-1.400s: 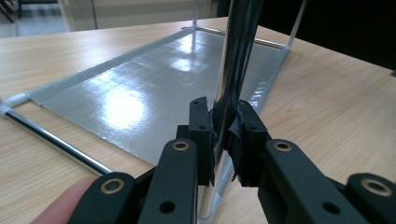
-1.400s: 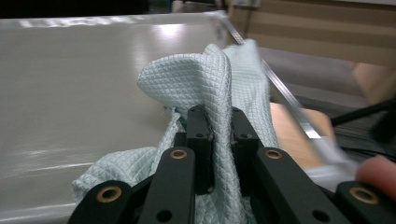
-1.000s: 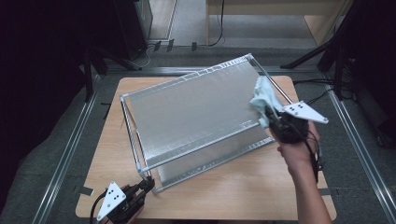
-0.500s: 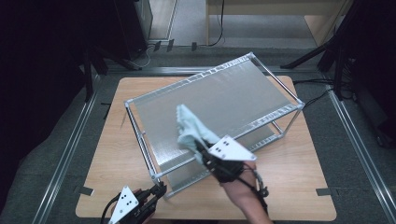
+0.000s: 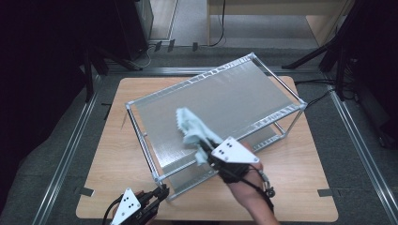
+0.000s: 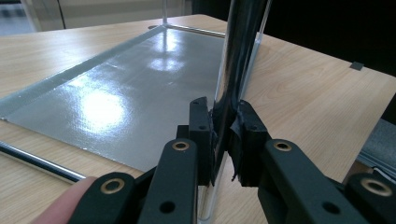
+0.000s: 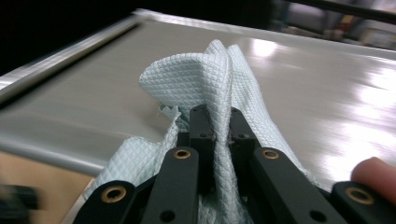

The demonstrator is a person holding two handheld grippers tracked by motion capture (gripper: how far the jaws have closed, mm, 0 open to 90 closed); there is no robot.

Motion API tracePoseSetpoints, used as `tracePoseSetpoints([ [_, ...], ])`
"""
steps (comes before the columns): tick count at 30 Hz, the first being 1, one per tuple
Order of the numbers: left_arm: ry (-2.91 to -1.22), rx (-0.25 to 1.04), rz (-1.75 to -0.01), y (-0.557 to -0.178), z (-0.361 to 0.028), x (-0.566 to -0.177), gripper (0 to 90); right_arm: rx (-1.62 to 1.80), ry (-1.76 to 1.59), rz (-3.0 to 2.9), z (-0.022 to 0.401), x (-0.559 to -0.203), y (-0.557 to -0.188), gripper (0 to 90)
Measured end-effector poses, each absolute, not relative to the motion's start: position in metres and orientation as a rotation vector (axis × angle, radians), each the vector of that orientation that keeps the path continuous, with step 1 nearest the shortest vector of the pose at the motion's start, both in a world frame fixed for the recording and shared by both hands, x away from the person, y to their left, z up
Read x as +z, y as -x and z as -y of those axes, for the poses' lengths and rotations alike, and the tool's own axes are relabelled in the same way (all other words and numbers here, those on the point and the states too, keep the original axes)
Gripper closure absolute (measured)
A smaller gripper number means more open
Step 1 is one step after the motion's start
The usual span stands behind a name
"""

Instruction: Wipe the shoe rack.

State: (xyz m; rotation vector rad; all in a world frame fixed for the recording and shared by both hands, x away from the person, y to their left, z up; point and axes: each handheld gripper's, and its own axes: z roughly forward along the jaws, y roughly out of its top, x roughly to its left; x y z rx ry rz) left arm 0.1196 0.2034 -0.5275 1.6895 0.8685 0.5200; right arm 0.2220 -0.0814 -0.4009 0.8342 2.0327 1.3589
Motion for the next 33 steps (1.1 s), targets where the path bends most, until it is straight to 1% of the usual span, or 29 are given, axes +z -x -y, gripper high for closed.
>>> tracePoseSetpoints([
  [7, -1.690, 0.531, -0.878, -0.120, -0.211, -0.527, 81.0, 1.312, -1.014, -1.899, 0.144, -0.400, -0.249, 84.8],
  [14, -1.670, 0.567, -0.918, -0.122, -0.225, -0.526, 81.0, 1.244, -1.142, -1.783, 0.202, -0.397, -0.266, 84.8],
  [18, -1.652, 0.580, -0.946, -0.123, -0.232, -0.526, 80.9, 1.223, -1.220, -1.701, 0.230, -0.398, -0.269, 84.7],
  [23, -1.647, 0.596, -0.955, -0.123, -0.234, -0.526, 80.9, 1.193, -1.249, -1.643, 0.247, -0.399, -0.269, 84.6],
  [33, -1.643, 0.601, -0.965, -0.122, -0.234, -0.528, 81.0, 1.176, -1.269, -1.619, 0.246, -0.400, -0.268, 85.5],
])
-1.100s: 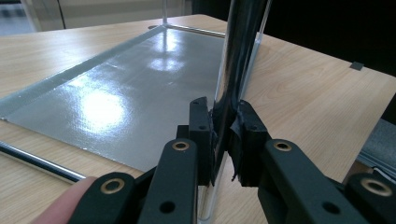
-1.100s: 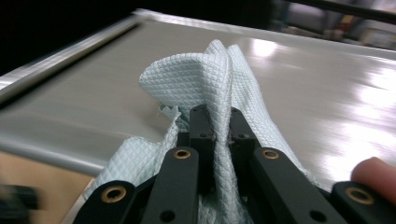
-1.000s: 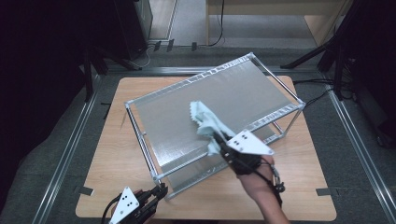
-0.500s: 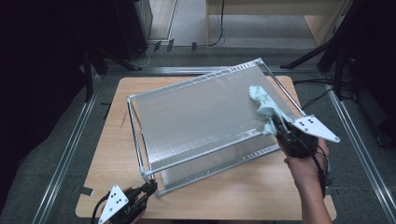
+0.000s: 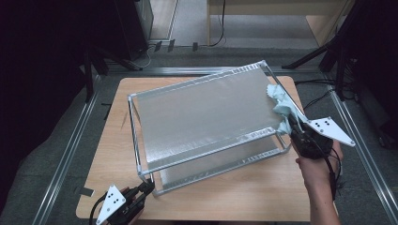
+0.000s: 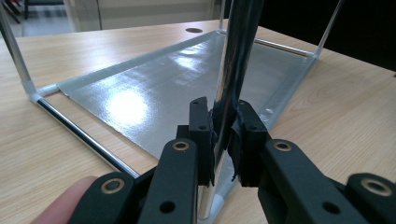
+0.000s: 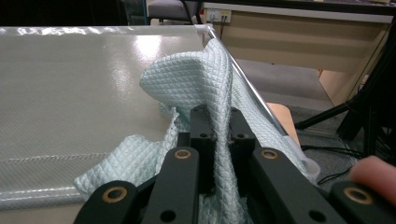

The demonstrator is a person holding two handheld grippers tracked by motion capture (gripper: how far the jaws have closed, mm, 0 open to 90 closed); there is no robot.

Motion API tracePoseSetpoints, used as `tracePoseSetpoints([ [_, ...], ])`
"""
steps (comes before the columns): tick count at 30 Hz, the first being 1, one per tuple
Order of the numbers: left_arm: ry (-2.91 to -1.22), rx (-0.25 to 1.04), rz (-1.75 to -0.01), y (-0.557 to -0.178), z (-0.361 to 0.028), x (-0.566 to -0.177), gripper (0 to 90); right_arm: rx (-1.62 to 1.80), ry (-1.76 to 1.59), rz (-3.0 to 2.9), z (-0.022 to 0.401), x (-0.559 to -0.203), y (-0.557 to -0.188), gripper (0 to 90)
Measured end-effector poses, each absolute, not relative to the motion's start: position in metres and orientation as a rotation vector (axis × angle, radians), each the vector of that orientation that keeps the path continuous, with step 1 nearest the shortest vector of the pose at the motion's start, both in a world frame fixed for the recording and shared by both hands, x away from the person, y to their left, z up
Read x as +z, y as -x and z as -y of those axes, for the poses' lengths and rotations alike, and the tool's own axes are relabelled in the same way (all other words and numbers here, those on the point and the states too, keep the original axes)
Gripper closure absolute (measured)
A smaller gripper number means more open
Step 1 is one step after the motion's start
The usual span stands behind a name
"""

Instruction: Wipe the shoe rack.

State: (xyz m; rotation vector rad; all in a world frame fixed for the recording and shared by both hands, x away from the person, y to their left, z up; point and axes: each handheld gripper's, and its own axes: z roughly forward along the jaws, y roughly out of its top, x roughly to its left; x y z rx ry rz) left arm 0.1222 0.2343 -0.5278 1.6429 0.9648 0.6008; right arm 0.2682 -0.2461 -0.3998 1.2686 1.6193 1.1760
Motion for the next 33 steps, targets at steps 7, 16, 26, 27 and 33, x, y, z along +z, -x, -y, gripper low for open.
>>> tracePoseSetpoints([
  [7, -1.659, 0.602, -0.920, -0.119, -0.227, -0.527, 81.2, 1.246, -1.223, -1.715, 0.216, -0.399, -0.255, 85.6],
  [16, -1.691, 0.589, -0.848, -0.115, -0.213, -0.529, 81.5, 1.379, -1.020, -1.936, 0.125, -0.403, -0.223, 85.7],
  [26, -1.672, 0.614, -0.893, -0.117, -0.219, -0.529, 81.5, 1.397, -0.968, -1.756, 0.137, -0.394, -0.203, 85.6],
  [27, -1.672, 0.616, -0.896, -0.117, -0.220, -0.529, 81.5, 1.377, -0.995, -1.725, 0.148, -0.395, -0.205, 85.6],
  [33, -1.667, 0.628, -0.899, -0.118, -0.218, -0.530, 81.5, 1.260, -1.268, -1.468, 0.241, -0.430, -0.209, 85.9],
])
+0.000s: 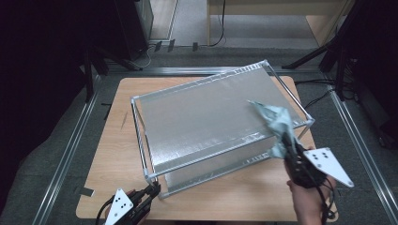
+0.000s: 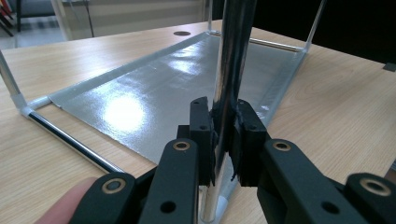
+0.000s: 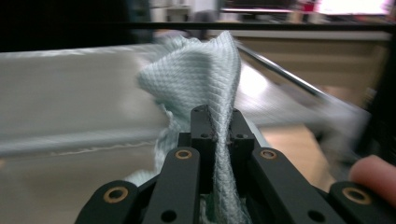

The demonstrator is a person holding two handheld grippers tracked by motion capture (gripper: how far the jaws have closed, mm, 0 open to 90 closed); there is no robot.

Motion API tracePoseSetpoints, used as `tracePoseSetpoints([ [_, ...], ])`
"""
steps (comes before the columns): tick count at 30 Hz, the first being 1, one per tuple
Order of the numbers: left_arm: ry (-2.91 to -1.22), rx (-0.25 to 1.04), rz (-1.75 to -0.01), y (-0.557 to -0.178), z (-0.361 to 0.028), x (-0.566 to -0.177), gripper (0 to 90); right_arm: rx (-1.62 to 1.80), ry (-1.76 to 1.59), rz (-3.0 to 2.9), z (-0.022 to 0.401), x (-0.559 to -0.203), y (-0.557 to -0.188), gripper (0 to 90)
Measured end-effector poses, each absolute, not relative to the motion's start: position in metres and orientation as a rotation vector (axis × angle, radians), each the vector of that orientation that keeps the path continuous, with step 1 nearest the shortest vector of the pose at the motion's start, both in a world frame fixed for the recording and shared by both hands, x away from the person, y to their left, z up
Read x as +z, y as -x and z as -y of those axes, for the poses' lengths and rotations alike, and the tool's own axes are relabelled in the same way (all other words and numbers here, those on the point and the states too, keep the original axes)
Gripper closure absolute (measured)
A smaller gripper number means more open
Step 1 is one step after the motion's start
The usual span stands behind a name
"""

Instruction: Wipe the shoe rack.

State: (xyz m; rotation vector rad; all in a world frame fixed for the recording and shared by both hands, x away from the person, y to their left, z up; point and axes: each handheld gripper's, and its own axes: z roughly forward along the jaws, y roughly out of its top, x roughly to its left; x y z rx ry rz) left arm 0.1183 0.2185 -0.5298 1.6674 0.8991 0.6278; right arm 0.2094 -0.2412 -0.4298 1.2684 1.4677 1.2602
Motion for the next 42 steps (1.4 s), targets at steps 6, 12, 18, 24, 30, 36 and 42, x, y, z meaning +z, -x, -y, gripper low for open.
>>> tracePoseSetpoints([
  [6, -1.670, 0.624, -0.894, -0.121, -0.218, -0.530, 81.5, 1.080, -1.471, -1.468, 0.292, -0.480, -0.224, 85.8],
  [12, -1.674, 0.589, -0.865, -0.123, -0.217, -0.531, 81.3, 1.069, -1.494, -1.594, 0.293, -0.498, -0.246, 85.4],
  [18, -1.698, 0.547, -0.806, -0.122, -0.210, -0.529, 81.0, 1.018, -1.432, -1.757, 0.263, -0.511, -0.276, 84.0],
  [24, -1.701, 0.511, -0.772, -0.120, -0.203, -0.530, 74.8, 1.017, -1.418, -1.863, 0.247, -0.530, -0.284, 45.3],
  [30, -1.673, 0.508, -0.753, -0.119, -0.213, -0.524, 77.6, 0.934, -1.472, -1.854, 0.257, -0.538, -0.286, 80.8],
  [36, -1.685, 0.512, -0.752, -0.119, -0.208, -0.524, 81.7, 0.922, -1.605, -1.709, 0.272, -0.545, -0.298, 82.8],
  [42, -1.687, 0.479, -0.730, -0.118, -0.198, -0.524, 81.6, 0.978, -1.510, -1.850, 0.244, -0.550, -0.293, 84.6],
])
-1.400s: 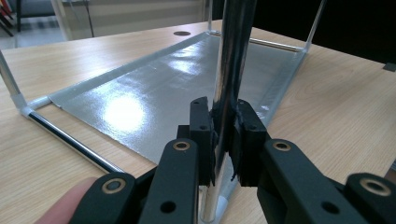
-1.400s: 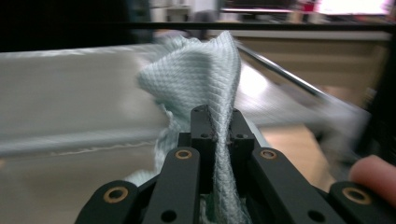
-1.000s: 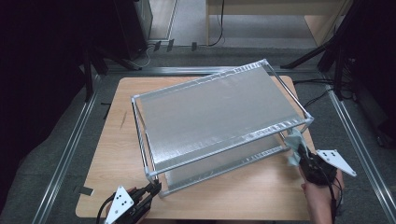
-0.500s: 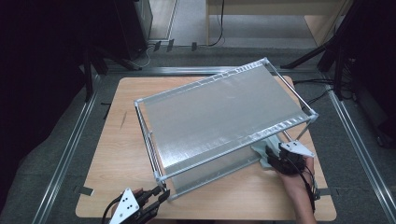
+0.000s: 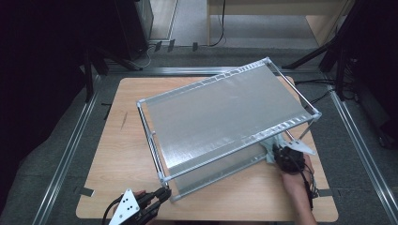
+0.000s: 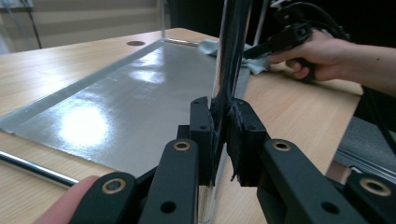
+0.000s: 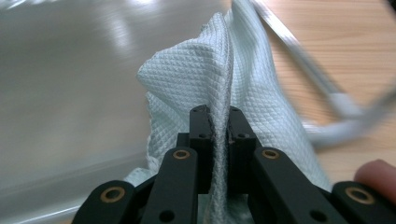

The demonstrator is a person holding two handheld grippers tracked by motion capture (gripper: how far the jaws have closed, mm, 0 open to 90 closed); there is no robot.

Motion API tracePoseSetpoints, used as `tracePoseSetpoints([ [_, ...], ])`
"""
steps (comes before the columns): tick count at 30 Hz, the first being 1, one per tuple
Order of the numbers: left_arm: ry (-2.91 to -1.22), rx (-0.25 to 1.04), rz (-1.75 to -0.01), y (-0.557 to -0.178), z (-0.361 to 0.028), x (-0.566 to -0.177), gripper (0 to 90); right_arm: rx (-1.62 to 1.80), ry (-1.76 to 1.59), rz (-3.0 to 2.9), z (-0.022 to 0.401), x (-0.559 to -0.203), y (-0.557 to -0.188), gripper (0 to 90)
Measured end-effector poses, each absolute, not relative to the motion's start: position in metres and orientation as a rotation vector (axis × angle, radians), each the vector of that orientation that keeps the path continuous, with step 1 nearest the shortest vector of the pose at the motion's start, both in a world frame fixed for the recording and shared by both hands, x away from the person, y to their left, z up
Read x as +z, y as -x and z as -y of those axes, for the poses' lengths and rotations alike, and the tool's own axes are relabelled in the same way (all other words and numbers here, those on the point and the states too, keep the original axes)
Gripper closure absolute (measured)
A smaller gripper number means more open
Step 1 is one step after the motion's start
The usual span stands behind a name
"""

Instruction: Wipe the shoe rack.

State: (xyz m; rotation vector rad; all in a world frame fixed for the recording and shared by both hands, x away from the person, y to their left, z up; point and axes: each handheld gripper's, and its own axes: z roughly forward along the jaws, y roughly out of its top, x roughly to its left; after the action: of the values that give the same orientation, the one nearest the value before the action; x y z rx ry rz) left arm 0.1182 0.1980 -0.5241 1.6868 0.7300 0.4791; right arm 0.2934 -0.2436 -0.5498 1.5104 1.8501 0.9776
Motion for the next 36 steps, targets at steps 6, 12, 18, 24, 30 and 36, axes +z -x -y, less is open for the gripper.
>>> tracePoseSetpoints([
  [6, -1.694, 0.482, -0.729, -0.116, -0.189, -0.524, 81.7, 1.033, -1.401, -2.029, 0.192, -0.552, -0.280, 84.5],
  [12, -1.692, 0.485, -0.740, -0.116, -0.186, -0.523, 81.6, 1.102, -1.229, -2.221, 0.123, -0.553, -0.244, 84.3],
  [18, -1.695, 0.488, -0.752, -0.115, -0.185, -0.523, 81.5, 1.211, -1.011, -2.412, 0.057, -0.553, -0.201, 83.0],
  [24, -1.701, 0.497, -0.753, -0.114, -0.184, -0.522, 81.8, 1.225, -0.982, -2.429, 0.054, -0.553, -0.199, 83.6],
  [30, -1.701, 0.494, -0.756, -0.114, -0.184, -0.522, 81.8, 1.098, -1.068, -2.299, 0.097, -0.551, -0.227, 83.9],
  [36, -1.704, 0.497, -0.755, -0.114, -0.185, -0.522, 81.9, 1.004, -1.256, -2.134, 0.165, -0.550, -0.267, 83.0],
])
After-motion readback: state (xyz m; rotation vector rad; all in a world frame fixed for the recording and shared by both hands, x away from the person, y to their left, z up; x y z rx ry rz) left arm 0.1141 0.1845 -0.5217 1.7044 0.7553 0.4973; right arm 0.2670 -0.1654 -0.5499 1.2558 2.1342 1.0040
